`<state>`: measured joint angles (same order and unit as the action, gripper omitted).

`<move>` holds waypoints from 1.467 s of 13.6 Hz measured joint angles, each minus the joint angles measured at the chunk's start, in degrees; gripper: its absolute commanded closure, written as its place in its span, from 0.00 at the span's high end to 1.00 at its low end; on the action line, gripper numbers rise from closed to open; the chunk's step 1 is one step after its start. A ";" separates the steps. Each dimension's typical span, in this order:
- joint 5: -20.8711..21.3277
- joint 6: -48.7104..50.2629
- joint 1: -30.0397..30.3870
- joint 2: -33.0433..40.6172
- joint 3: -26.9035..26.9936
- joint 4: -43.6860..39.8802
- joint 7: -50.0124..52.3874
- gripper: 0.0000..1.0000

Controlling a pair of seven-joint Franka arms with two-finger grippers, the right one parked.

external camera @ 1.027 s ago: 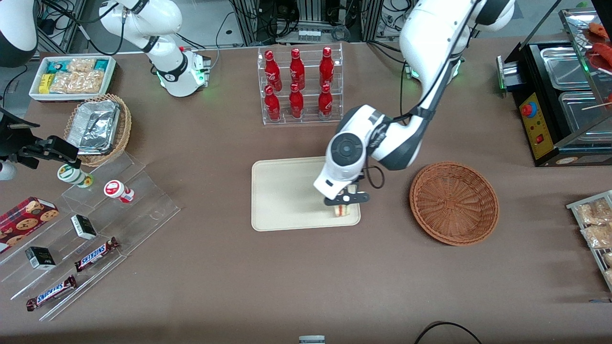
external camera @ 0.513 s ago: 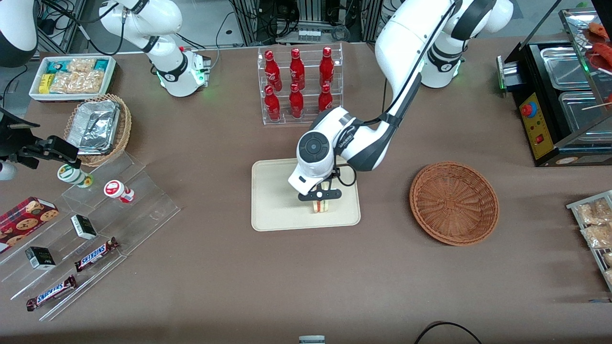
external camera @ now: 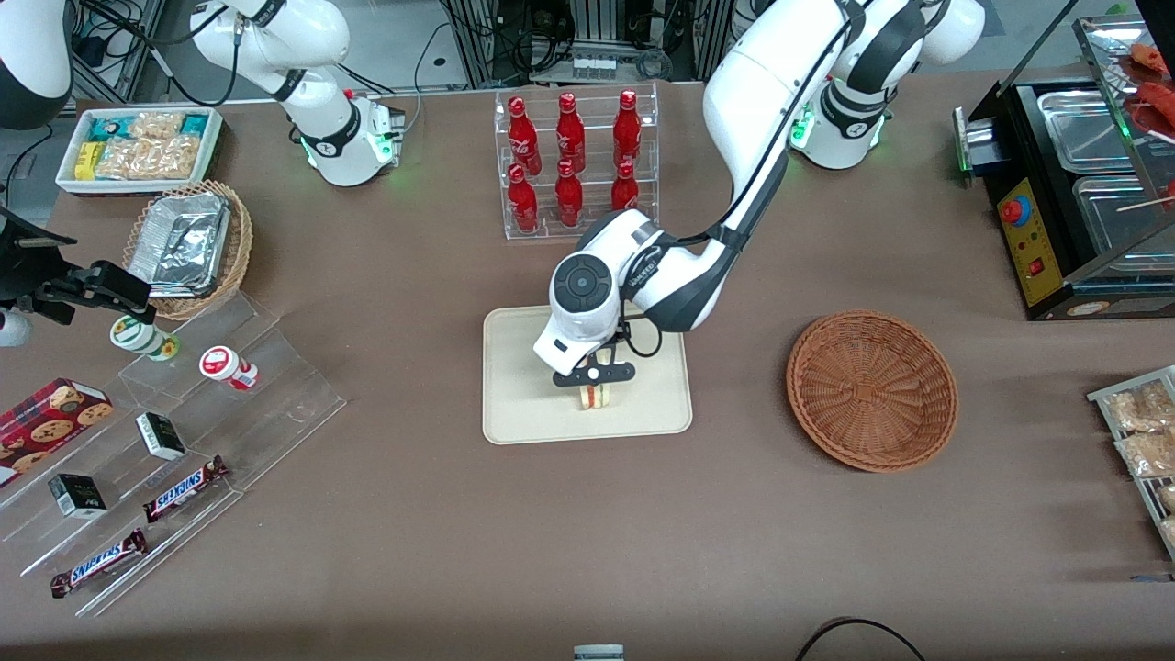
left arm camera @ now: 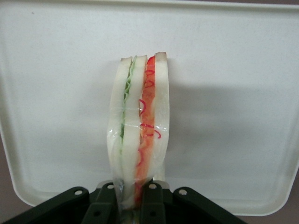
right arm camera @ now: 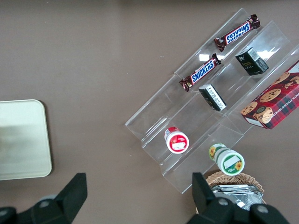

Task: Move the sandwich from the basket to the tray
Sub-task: 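Lower the sandwich onto the tray and open the left gripper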

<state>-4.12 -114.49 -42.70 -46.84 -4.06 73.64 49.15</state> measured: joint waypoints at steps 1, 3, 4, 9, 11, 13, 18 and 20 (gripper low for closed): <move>0.00 -0.06 -0.28 -0.60 0.00 -0.36 0.30 0.00; 0.00 -0.29 -0.51 -1.26 0.00 -0.69 0.49 0.00; 0.00 -0.32 -0.51 -1.34 0.04 -0.74 0.51 0.00; 0.00 -0.33 -0.50 -1.37 0.33 -1.22 1.86 0.00; 0.00 -0.35 -0.50 -1.48 0.34 -1.22 2.60 0.00; 0.00 -0.69 -0.50 -1.59 0.34 -1.23 3.33 0.00; 0.00 -1.13 -0.50 -1.95 0.35 -1.23 3.53 0.84; 0.00 -1.18 -0.50 -1.95 0.34 -1.23 3.53 1.00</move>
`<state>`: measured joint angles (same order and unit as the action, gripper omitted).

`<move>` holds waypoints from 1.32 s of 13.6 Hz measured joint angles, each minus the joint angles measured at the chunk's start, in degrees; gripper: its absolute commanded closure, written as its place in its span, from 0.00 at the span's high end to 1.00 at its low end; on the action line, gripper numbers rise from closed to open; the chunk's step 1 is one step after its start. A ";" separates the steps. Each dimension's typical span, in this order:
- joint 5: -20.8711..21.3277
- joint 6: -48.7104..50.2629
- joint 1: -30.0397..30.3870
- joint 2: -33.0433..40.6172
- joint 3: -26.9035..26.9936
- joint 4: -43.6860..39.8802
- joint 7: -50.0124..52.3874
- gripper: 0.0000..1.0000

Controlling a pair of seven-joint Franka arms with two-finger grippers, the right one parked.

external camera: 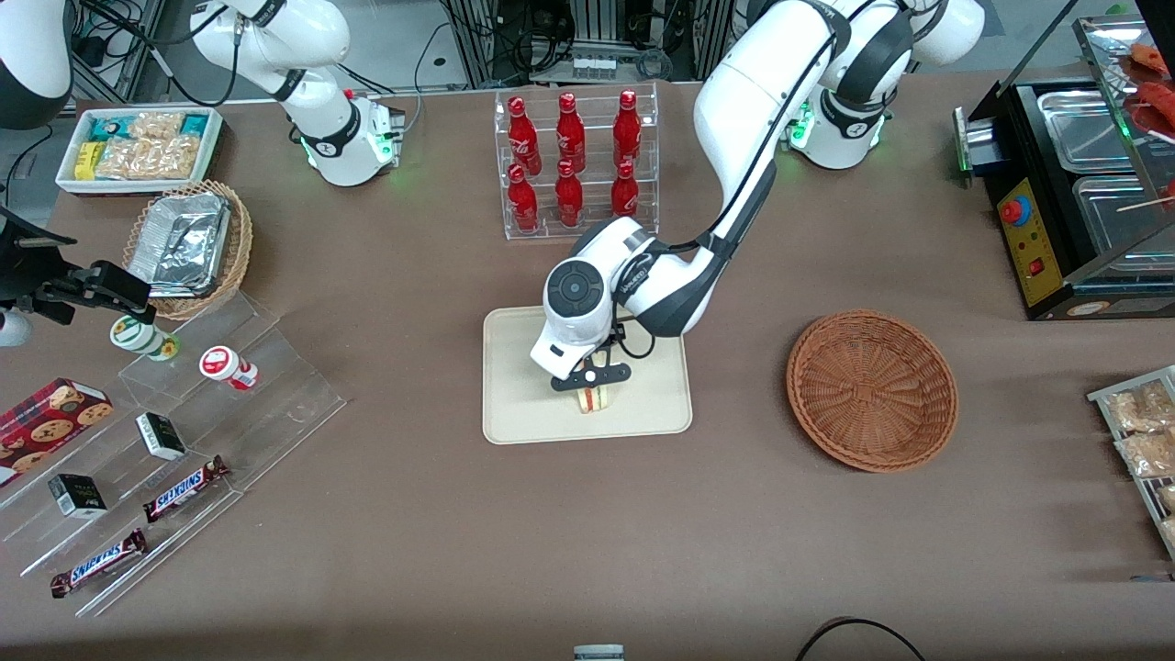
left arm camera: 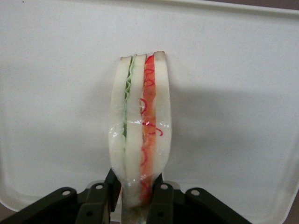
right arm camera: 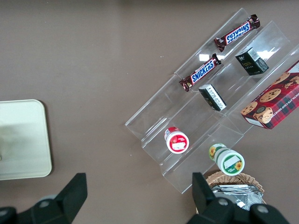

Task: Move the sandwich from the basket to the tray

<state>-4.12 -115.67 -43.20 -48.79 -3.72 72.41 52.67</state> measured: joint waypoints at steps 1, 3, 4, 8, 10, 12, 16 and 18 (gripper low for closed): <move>0.00 -0.01 0.00 0.00 0.00 0.00 0.00 1.00; 0.00 -0.06 0.00 0.00 0.01 -0.15 0.00 1.00; 0.00 -0.05 0.01 0.01 0.04 -0.45 0.00 1.00; 0.00 2.19 0.22 1.64 0.20 -2.42 0.00 1.00; 0.00 4.80 1.14 3.94 0.38 -2.72 -0.58 1.00; 0.00 8.96 2.65 6.66 0.55 -2.80 -5.31 1.00; -0.30 19.69 10.77 11.31 0.88 -2.79 -22.46 1.00; -0.37 24.74 15.44 13.67 1.10 -2.76 -30.09 1.00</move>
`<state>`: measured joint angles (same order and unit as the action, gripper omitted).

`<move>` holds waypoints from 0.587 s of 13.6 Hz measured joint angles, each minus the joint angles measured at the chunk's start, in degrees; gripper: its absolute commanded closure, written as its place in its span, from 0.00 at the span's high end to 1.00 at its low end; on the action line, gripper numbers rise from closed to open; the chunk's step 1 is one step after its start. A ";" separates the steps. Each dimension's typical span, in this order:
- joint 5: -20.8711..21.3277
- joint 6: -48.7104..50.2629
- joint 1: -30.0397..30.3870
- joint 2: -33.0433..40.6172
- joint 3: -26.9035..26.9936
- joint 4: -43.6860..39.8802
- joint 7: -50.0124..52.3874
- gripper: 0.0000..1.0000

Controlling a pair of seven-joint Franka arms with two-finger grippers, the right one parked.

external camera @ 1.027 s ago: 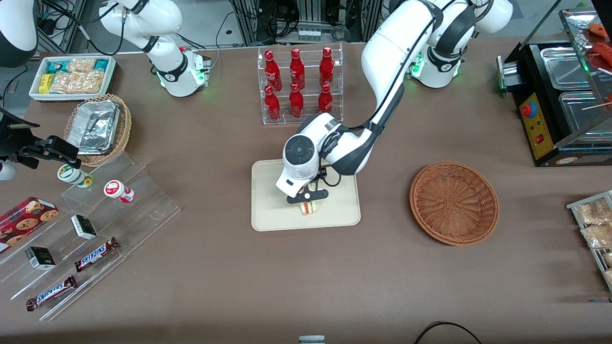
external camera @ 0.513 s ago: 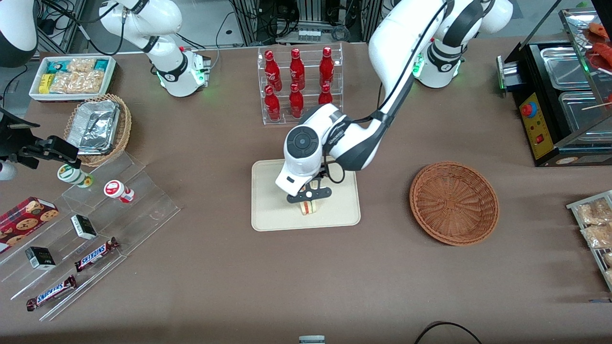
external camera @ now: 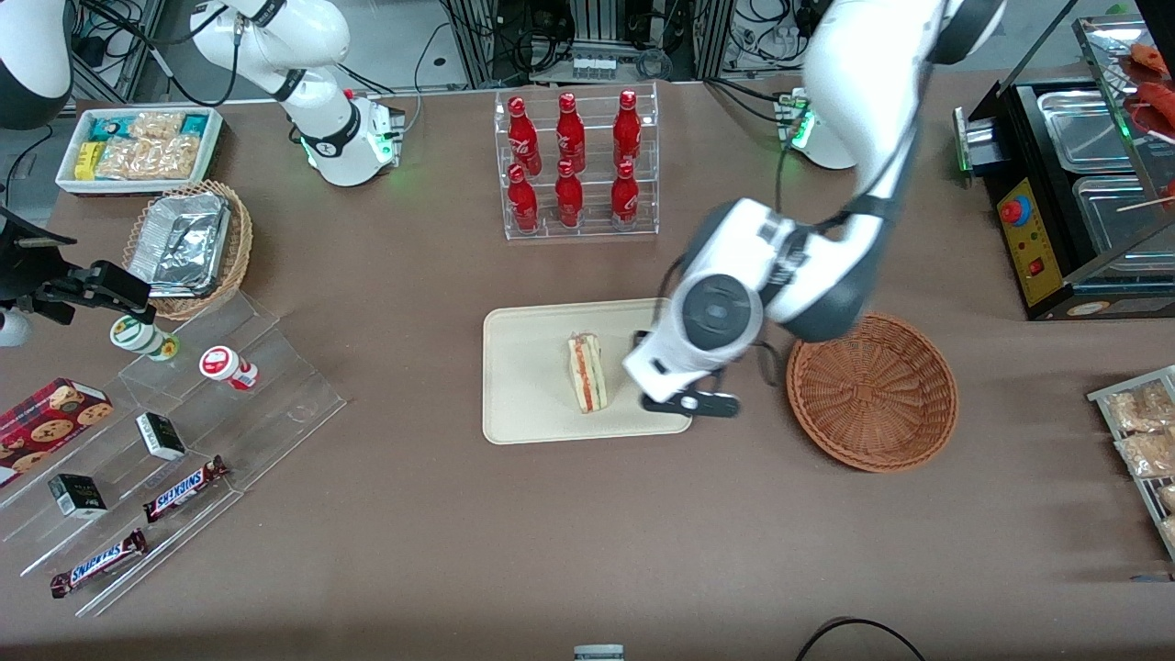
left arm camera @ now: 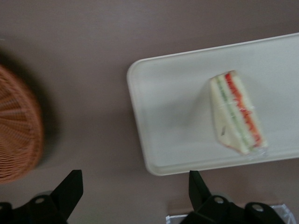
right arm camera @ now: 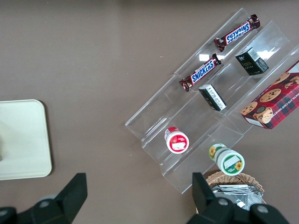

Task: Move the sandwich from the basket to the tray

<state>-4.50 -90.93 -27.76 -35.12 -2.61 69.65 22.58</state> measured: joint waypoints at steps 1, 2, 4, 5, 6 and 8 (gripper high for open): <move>0.01 2.66 2.16 1.33 0.30 0.04 -1.63 1.00; 0.02 4.90 4.54 2.85 0.49 0.29 -3.64 1.00; 0.36 6.75 9.39 6.77 0.77 2.87 -9.51 1.00; 1.20 6.98 11.68 8.95 0.86 5.16 -11.76 1.00; 2.54 6.98 13.31 10.71 0.91 7.32 -13.02 1.00; 3.91 6.96 15.64 13.25 0.93 10.41 -14.44 1.00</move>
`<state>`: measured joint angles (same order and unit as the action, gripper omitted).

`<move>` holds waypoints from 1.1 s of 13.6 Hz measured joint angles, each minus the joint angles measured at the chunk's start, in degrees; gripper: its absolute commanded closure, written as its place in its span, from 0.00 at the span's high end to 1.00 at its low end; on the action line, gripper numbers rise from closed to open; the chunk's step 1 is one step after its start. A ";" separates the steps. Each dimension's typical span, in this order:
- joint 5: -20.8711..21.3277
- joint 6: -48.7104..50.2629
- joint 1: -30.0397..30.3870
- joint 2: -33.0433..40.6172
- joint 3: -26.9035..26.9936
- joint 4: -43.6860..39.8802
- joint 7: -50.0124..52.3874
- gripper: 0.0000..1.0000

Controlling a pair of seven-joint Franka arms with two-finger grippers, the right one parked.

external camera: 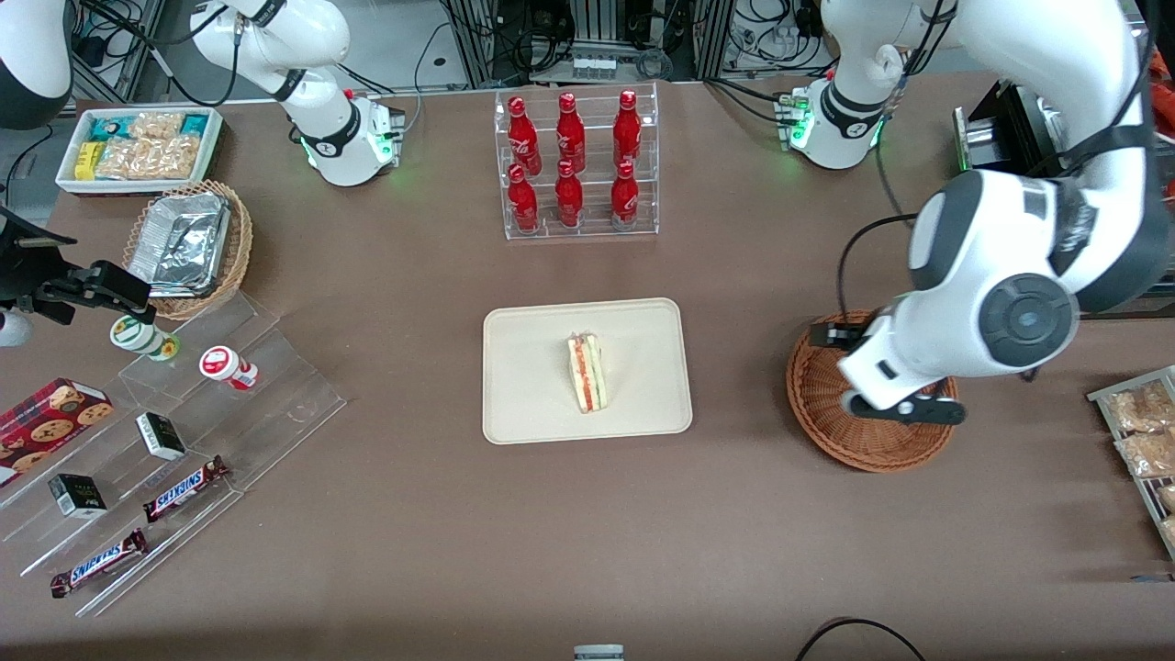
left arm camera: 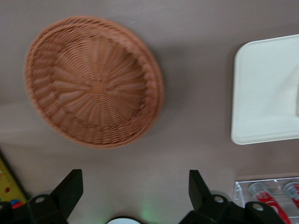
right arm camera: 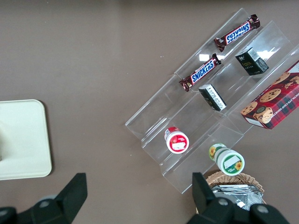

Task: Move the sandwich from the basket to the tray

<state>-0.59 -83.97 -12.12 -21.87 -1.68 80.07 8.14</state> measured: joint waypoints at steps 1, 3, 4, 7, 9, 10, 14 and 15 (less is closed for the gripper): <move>0.09 0.00 0.92 1.12 0.00 1.24 -1.52 1.00; 0.10 0.00 2.32 3.94 0.00 3.79 -3.42 1.00; 0.10 0.06 2.87 5.51 0.00 4.83 -3.73 1.00; 0.10 1.60 3.44 9.84 -0.03 6.74 -4.00 1.00; 0.10 2.25 3.59 11.59 -0.19 7.21 -3.98 1.00; 0.10 3.09 4.59 12.25 -0.80 7.27 -3.98 1.00; 0.10 6.11 15.39 15.05 -8.50 7.37 -4.06 1.00; 0.10 6.95 16.51 15.82 -8.91 7.38 -4.10 1.00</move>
<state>-0.49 -77.02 4.39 -6.05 -10.59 87.45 4.05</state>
